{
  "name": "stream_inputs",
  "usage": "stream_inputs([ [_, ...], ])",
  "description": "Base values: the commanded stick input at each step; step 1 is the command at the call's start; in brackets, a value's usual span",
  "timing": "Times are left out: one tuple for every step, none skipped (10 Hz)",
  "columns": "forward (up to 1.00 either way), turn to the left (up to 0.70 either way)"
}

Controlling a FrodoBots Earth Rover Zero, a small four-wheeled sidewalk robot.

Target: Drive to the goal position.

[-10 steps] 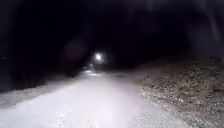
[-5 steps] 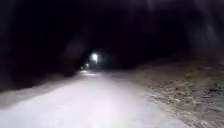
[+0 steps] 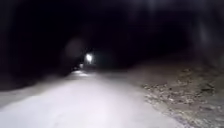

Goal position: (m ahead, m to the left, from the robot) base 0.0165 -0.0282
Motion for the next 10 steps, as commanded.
stream_inputs([
  [0.0,-0.31],
  [0.0,0.0],
  [0.0,0.0],
  [0.0,0.0],
  [0.0,0.0],
  [0.0,0.0],
  [0.02,0.0],
  [0.49,0.0],
  [0.97,0.0],
  [1.0,0.0],
])
